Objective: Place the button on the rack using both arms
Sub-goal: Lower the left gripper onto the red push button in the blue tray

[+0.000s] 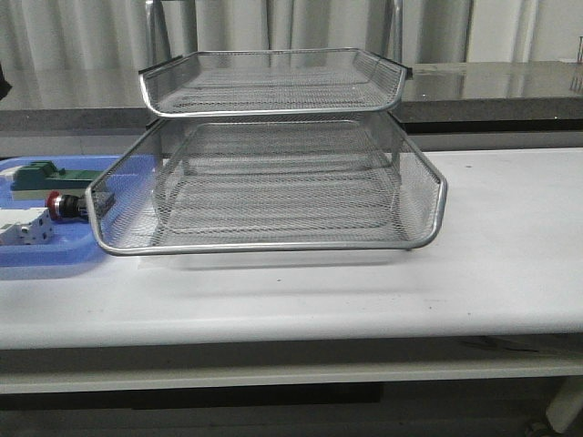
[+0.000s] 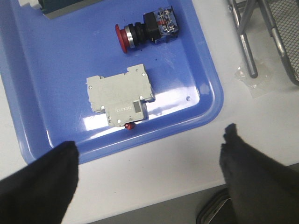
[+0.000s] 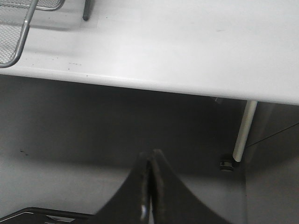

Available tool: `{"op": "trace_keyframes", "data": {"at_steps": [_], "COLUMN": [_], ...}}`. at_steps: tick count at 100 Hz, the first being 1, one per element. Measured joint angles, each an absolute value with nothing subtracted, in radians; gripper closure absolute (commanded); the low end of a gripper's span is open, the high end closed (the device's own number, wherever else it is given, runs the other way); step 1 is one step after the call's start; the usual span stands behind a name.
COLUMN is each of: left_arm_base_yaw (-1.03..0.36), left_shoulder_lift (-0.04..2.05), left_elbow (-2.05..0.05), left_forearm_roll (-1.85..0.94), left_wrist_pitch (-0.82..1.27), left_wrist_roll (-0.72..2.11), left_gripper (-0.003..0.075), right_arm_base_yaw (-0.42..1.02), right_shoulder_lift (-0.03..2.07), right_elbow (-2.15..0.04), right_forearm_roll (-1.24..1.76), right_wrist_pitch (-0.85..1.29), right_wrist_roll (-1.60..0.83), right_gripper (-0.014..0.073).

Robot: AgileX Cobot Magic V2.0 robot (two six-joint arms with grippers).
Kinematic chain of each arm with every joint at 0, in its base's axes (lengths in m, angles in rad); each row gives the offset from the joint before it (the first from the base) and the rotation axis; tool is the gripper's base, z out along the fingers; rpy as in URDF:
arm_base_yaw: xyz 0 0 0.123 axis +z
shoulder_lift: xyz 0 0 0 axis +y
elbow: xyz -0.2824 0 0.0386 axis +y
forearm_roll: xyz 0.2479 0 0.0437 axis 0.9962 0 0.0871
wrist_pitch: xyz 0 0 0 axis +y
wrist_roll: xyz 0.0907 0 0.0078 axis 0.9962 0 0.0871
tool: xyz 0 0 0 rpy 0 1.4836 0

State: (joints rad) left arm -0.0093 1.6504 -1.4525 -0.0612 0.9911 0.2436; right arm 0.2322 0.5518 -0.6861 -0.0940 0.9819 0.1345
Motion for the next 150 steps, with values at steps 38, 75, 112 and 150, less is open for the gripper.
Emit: {"op": "trace_keyframes", "data": {"at_steps": [38,75,112,150], "left_arm_base_yaw": [-0.010,-0.014,-0.014,-0.014], "left_shoulder_lift": [1.650,1.788,2.045,2.221], "left_elbow": [-1.455,-1.518,-1.733,-1.892], "left_forearm_roll": [-0.090,-0.108,-0.139,-0.161], "left_wrist_pitch": [0.930,0.859,0.884,0.920], "left_wrist_roll": [0.378,0.836,0.947,1.002], "left_gripper": [0.0080,0.0080,0.0080,0.0080], "right_arm_base_yaw": [0.232,0.232,0.232,0.232], "right_shoulder_lift": [0.552,0.552,0.552,0.552], "right_elbow": [-0.686,-0.686,-0.686,-0.686], "right_forearm_roll": [-0.094,-0.094,-0.094,-0.094], "right_wrist_pitch": [0.982,0.982,0.982,0.982], "right_wrist_roll": [0.136,0.136,0.136,0.134], "right_gripper": [0.0660,0.0660,0.0660,0.0660]}}
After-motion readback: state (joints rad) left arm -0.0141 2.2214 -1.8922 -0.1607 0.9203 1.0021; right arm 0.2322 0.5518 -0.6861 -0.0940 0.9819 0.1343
